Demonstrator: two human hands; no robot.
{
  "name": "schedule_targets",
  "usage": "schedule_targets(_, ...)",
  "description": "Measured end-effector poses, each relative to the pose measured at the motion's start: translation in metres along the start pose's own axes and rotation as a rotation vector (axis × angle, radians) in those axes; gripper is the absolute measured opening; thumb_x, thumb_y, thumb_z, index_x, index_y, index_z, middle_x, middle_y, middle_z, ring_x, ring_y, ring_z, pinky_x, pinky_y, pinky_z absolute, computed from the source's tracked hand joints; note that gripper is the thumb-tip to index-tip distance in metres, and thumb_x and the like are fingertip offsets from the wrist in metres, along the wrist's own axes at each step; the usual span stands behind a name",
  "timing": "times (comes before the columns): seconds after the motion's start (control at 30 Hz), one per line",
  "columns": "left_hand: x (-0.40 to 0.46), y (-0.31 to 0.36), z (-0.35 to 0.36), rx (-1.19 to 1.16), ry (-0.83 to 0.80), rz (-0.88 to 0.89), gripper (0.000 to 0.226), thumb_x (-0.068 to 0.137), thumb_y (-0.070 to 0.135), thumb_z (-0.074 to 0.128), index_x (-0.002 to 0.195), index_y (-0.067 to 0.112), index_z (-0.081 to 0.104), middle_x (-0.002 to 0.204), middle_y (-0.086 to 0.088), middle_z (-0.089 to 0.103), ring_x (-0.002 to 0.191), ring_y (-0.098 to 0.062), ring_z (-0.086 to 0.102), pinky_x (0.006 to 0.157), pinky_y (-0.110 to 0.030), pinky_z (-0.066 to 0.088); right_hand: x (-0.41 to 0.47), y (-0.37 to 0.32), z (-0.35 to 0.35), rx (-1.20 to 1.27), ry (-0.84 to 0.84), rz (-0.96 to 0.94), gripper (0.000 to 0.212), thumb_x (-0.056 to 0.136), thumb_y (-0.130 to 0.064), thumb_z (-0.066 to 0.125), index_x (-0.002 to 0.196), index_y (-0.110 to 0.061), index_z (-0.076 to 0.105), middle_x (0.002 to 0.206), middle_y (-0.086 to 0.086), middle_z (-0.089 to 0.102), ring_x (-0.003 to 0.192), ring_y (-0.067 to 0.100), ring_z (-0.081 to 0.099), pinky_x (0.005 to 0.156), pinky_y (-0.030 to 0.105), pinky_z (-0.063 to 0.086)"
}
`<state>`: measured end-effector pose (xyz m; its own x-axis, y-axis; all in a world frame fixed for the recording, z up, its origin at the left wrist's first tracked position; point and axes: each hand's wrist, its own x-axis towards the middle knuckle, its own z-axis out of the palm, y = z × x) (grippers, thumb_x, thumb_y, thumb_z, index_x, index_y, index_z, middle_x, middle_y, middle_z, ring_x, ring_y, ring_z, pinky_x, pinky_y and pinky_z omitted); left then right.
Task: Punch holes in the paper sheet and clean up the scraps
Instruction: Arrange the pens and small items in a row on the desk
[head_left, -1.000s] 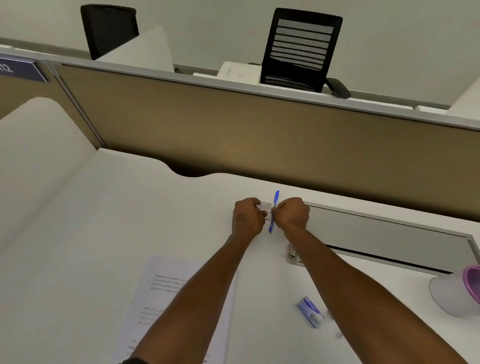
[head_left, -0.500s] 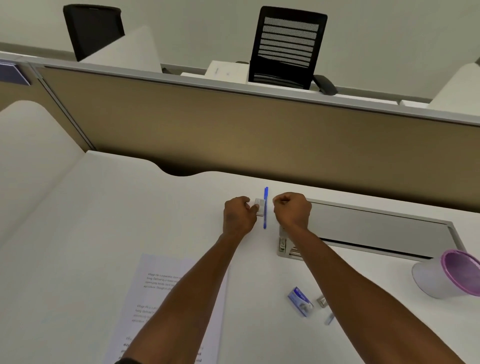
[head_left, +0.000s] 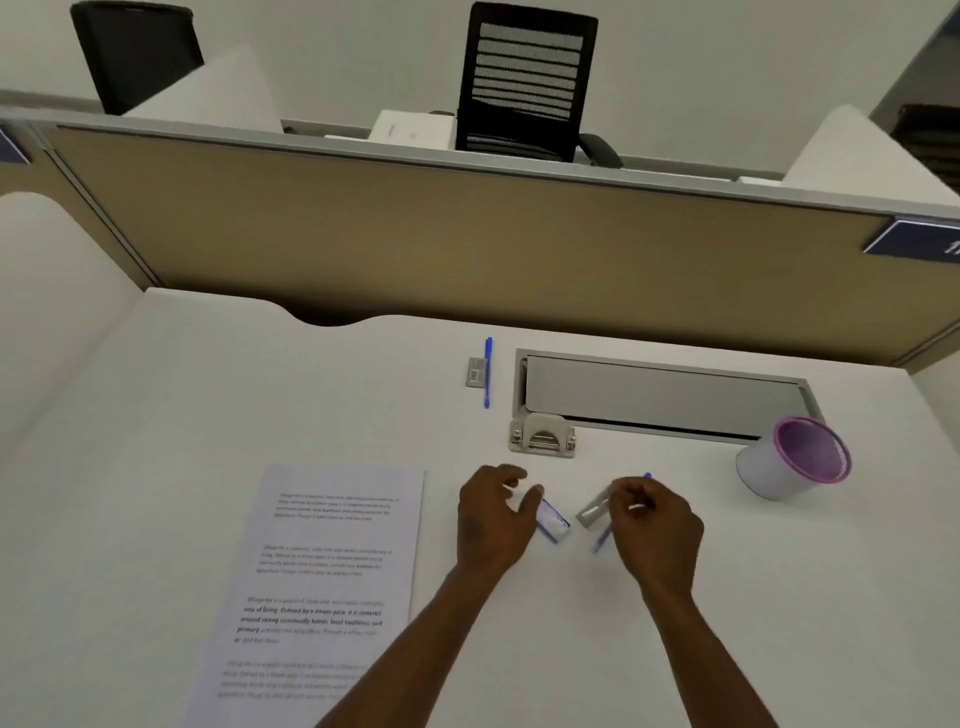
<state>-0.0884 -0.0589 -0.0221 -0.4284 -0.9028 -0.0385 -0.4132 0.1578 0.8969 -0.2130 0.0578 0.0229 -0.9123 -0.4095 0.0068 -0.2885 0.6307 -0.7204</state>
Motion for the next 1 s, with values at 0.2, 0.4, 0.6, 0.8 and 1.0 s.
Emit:
schedule_targets(0.2,-0.034,0.011,0.016,0.380,-0.312,0.002,0.070,0.078,0.044,0.075,0.140,0.028,0.046,0.131,0.002,0.042,0.120,-0.014,0.046,0.097,-0.022,0.044,-0.032,0.017,0.009,-0.175,-0.181,-0.109,0.029,0.084,-0.014,0.074,0.113,-0.017,0.071,0.104,0.005,0.072,0.090,0.018,0.068,0.085,0.026,0.053)
schedule_targets(0.4,-0.044,0.005,0.014,0.371,-0.291,0.047,0.057,0.084,0.020,0.073,0.136,0.021,0.051,0.127,0.000,0.041,0.111,-0.015,0.052,0.096,-0.020,0.046,-0.005,0.022,0.008,-0.423,-0.336,-0.251,0.061,0.085,-0.008,0.068,0.142,-0.024,0.050,0.136,0.005,0.048,0.117,0.017,0.054,0.096,0.023,0.046)
schedule_targets(0.6,-0.045,0.003,0.004,0.193,-0.234,0.015,0.054,0.081,0.017,0.075,0.132,0.015,0.055,0.127,-0.002,0.055,0.117,-0.016,0.055,0.100,-0.016,0.042,0.010,0.022,0.007,-0.633,-0.427,-0.324,0.057,0.082,-0.040,0.069,0.136,-0.032,0.054,0.145,0.003,0.039,0.130,0.023,0.040,0.107,0.031,0.037)
schedule_targets(0.8,-0.036,0.002,-0.019,-0.158,-0.136,-0.245,0.059,0.070,0.009,0.085,0.122,0.019,0.061,0.115,0.003,0.065,0.085,-0.004,0.066,0.061,-0.003,0.048,0.010,0.022,0.008,-0.268,-0.360,-0.416,0.034,0.082,-0.028,0.075,0.115,-0.027,0.068,0.114,-0.001,0.062,0.110,0.021,0.052,0.094,0.032,0.041)
schedule_targets(1.0,0.008,0.010,-0.076,-0.231,-0.082,-0.124,0.054,0.068,0.000,0.083,0.113,0.023,0.066,0.115,0.003,0.068,0.089,-0.015,0.070,0.072,-0.027,0.060,-0.002,-0.026,0.028,0.382,-0.453,0.077,0.021,0.084,-0.036,0.074,0.102,-0.025,0.073,0.096,-0.005,0.071,0.089,0.013,0.067,0.080,0.034,0.056)
